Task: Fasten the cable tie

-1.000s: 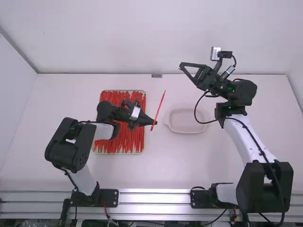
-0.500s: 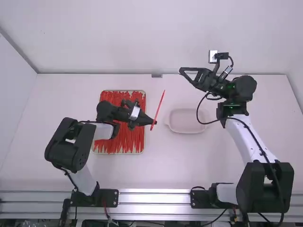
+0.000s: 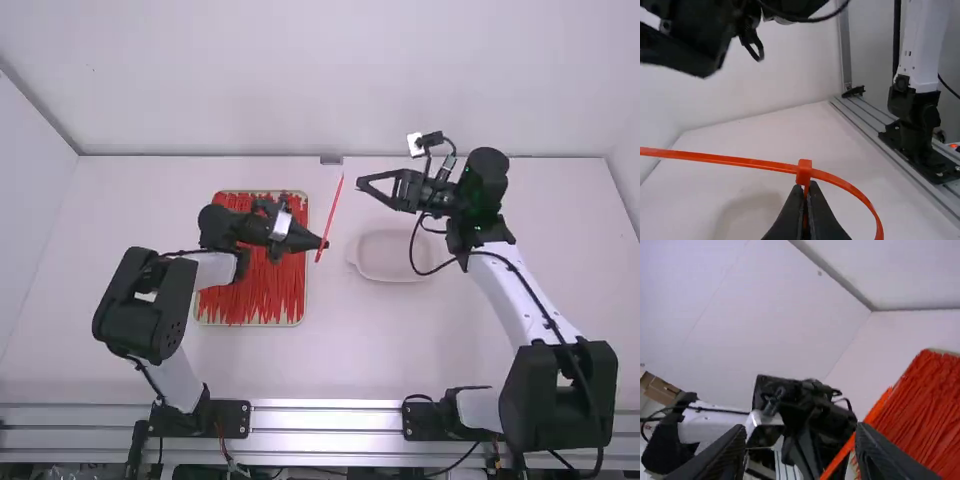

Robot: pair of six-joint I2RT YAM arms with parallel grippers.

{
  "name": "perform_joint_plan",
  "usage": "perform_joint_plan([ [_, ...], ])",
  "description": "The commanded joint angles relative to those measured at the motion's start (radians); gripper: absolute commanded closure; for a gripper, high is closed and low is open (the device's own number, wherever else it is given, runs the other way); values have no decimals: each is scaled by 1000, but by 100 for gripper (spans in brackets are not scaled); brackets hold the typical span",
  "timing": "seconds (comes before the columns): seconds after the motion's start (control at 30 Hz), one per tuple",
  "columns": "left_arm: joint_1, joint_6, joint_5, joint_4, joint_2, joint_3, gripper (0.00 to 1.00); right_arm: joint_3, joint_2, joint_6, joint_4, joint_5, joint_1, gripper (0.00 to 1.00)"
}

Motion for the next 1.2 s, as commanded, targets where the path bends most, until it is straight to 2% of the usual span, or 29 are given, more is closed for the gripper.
perform_joint_plan([
  [0.0, 0, -37, 7, 7, 2, 47, 99, 18, -15, -113, -26, -14, 28, 38],
  [0.23, 0, -102, 14, 7, 2, 154, 99, 18, -15, -191, -92, -13, 72, 37],
  [0.43, -3, -137, 15, 6, 2, 220, 99, 18, -14, -212, -113, -2, 80, 37],
  [0.8, -29, -127, 7, 6, 2, 229, 99, 18, -14, -205, -98, 134, 174, 41],
  [0.87, -26, -127, 7, 7, 2, 229, 99, 18, -14, -206, -97, 138, 179, 49],
  [0.93, -21, -127, 7, 6, 2, 229, 98, 18, -14, -205, -89, 132, 182, 62],
  [1.03, -26, -127, 6, 6, 2, 229, 99, 18, -14, -204, -86, 132, 182, 98],
  [1.17, -27, -127, 6, 6, 2, 229, 99, 18, -14, -205, -87, 130, 182, 100],
])
